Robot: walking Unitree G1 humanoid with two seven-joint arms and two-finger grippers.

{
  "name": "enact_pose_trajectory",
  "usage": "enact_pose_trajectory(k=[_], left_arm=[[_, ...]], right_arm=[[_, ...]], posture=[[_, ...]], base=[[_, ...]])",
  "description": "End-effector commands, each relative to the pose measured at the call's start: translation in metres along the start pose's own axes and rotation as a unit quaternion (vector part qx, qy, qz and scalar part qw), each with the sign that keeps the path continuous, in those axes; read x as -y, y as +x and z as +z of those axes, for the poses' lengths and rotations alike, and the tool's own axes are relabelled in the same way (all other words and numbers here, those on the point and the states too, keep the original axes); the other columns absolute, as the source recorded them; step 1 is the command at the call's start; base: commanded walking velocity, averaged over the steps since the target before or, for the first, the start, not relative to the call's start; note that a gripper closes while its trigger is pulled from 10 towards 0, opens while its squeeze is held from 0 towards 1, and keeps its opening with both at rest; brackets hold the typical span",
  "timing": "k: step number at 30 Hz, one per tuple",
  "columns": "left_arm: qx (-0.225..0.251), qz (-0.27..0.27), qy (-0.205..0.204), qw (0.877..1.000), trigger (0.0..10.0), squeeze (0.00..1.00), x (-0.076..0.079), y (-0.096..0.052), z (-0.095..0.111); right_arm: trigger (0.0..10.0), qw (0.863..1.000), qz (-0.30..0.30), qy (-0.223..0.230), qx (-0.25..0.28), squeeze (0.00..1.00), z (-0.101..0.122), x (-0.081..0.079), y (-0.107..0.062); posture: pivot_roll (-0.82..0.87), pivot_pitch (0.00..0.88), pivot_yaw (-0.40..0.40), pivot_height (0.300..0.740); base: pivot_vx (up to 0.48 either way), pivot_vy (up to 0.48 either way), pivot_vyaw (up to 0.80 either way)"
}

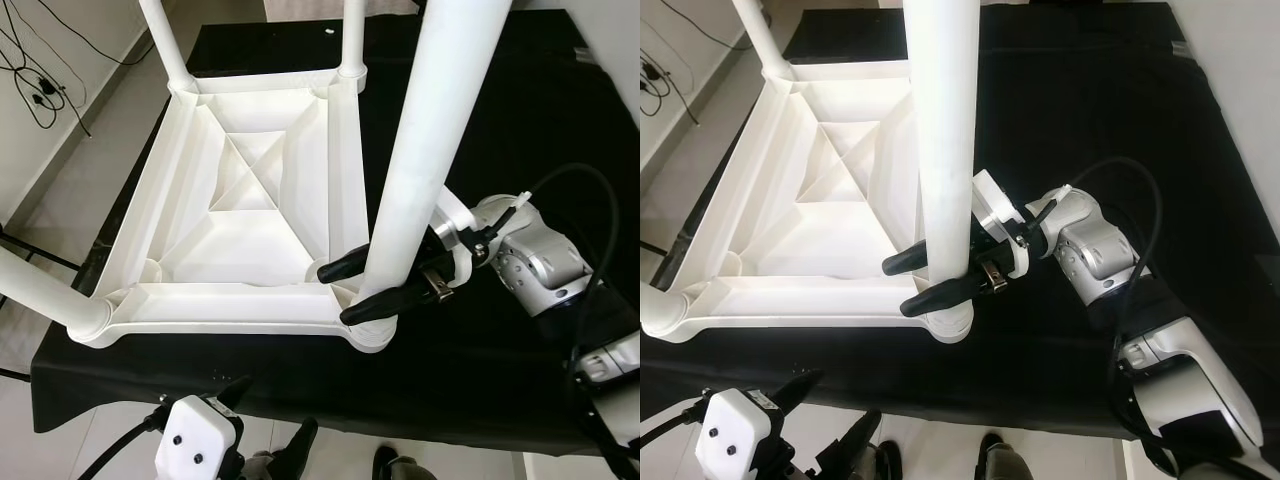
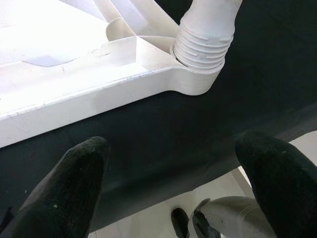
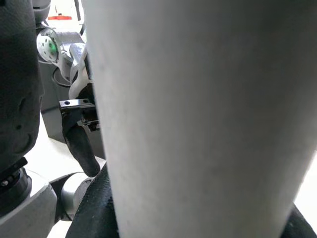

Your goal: Building children table

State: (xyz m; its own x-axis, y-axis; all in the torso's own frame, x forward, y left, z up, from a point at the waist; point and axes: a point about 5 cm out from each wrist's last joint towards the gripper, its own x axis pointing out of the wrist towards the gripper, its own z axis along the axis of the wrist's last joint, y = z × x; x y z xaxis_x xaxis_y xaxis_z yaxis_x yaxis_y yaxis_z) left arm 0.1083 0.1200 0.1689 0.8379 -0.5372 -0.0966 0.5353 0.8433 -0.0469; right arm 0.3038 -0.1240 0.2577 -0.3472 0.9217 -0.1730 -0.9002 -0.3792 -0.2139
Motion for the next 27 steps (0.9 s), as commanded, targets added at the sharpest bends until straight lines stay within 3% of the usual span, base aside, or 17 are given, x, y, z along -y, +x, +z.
enact_pose_trajectory(k=[1,7,9,15,22,27], left_arm=[[-0.013,-0.008,0.001,1.000,10.0,0.00,0.000,-0.003,-0.004],[-0.011,-0.009,0.003,1.000,10.0,0.00,0.001,-0.002,-0.003],[-0.009,-0.009,0.004,1.000,10.0,0.00,0.001,-0.001,-0.002],[-0.006,-0.007,0.005,1.000,10.0,0.00,0.001,-0.001,-0.002],[-0.003,-0.007,0.007,1.000,10.0,0.00,0.000,0.001,-0.002],[-0.001,-0.007,0.007,1.000,10.0,0.00,0.000,0.002,-0.002]], right_arm=[[10.0,0.999,0.033,0.030,-0.003,0.00,-0.013,-0.008,0.010],[10.0,0.998,0.060,0.035,-0.006,0.00,-0.018,-0.014,0.019],[10.0,0.997,0.072,0.029,-0.030,0.00,-0.024,-0.017,0.022],[10.0,0.996,0.069,0.026,-0.041,0.00,-0.028,-0.016,0.025],[10.0,0.999,0.032,0.039,-0.006,0.00,-0.025,-0.007,0.022],[10.0,0.999,-0.022,0.045,-0.017,0.00,-0.028,-0.005,0.018]], posture=[[0.16,0.312,0.058,0.740],[0.16,0.315,0.057,0.740],[0.16,0.316,0.054,0.740],[0.15,0.318,0.053,0.740],[0.14,0.317,0.051,0.740],[0.13,0.317,0.045,0.740]], base=[[0.000,0.000,0.00],[0.000,0.000,0.00],[0.000,0.000,0.00],[0.000,0.000,0.00],[0.000,0.000,0.00],[0.000,0.000,0.00]])
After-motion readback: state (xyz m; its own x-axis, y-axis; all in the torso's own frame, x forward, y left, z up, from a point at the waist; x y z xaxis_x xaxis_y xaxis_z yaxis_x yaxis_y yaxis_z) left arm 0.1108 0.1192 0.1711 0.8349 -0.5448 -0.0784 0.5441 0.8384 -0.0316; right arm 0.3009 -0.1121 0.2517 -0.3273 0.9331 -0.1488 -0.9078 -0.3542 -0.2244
